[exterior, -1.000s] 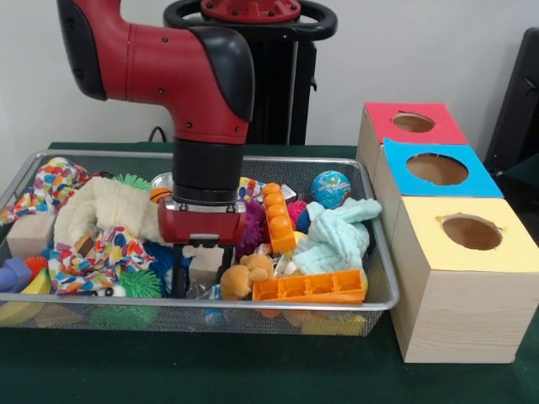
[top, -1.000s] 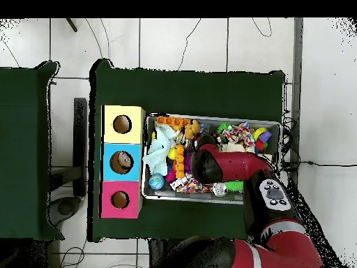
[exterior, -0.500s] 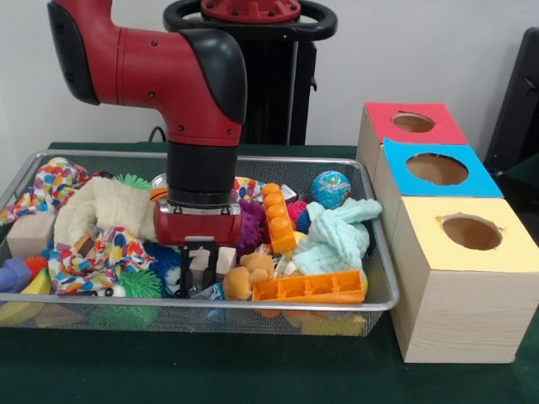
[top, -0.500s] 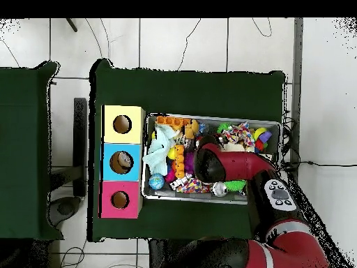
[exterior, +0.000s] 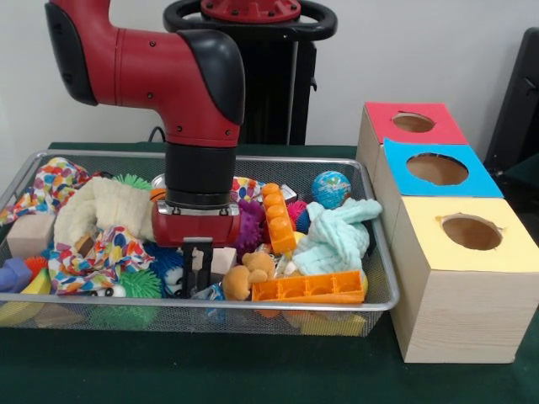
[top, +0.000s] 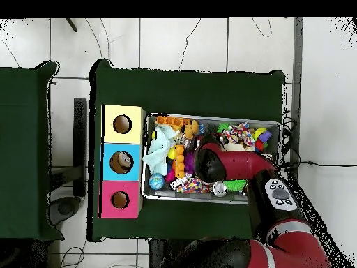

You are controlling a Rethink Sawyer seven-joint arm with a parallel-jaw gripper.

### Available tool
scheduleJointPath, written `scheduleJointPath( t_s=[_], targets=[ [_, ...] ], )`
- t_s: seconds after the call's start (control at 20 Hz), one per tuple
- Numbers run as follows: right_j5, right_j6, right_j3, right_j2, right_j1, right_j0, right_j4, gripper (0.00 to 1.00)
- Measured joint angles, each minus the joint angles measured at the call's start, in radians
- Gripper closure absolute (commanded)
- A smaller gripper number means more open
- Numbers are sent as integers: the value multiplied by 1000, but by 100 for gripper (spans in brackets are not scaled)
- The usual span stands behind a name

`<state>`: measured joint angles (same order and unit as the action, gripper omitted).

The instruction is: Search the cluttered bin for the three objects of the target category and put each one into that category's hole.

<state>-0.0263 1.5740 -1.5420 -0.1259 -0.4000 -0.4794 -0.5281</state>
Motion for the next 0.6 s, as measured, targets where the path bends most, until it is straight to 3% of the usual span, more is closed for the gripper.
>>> scheduleJointPath(
  t_s=[0.35,0.6],
  targets=[
    [0,0,-11,-9,-12,-6,-1,100],
    [-3,0,-85,-114,-82,-110,-10,100]
  ],
)
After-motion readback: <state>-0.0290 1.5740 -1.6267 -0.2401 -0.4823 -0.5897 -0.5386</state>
